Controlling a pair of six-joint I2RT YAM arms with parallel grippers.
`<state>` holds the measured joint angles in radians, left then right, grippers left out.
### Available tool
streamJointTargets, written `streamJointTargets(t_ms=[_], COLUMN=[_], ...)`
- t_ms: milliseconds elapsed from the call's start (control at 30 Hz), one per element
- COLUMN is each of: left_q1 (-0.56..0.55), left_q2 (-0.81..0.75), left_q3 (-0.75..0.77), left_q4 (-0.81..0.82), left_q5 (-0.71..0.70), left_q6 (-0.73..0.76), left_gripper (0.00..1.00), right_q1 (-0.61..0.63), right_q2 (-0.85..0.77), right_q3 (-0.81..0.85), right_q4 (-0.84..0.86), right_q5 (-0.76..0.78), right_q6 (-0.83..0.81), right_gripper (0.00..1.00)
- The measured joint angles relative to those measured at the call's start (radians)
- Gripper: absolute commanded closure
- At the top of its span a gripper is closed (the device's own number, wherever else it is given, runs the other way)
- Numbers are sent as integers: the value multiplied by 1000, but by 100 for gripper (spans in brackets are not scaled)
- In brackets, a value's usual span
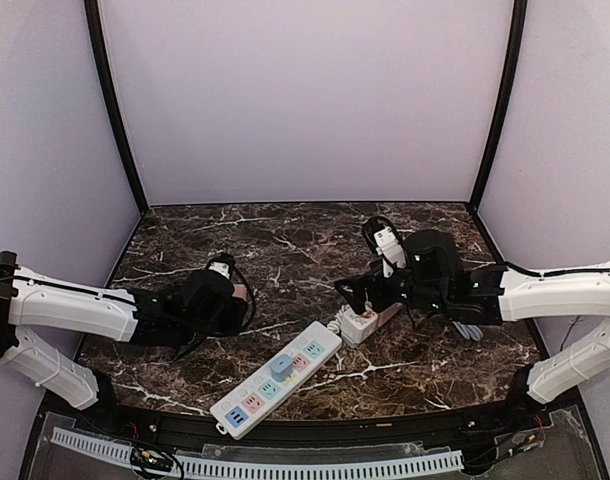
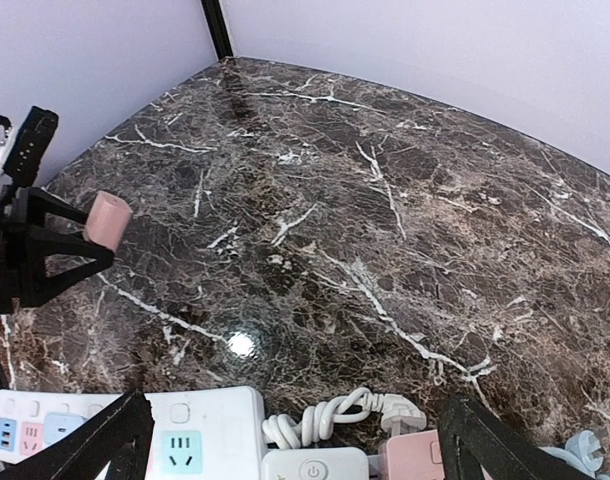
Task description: Insert the plug
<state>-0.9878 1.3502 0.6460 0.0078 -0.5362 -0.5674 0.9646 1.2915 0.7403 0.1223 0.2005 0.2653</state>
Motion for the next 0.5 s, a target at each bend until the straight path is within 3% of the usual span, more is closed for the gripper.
streamJointTargets(t_ms=[500], left_q1=[-2], left_q2=[63], left_q3=[-58], left_q4=[388], left_q5=[248], left_q6=[357], left_gripper=[99], right_q1=[0], right_q2=[-23], right_q3=[217], right_q4=[-240], right_q5=[-136], right_q6=[54], right_gripper=[1])
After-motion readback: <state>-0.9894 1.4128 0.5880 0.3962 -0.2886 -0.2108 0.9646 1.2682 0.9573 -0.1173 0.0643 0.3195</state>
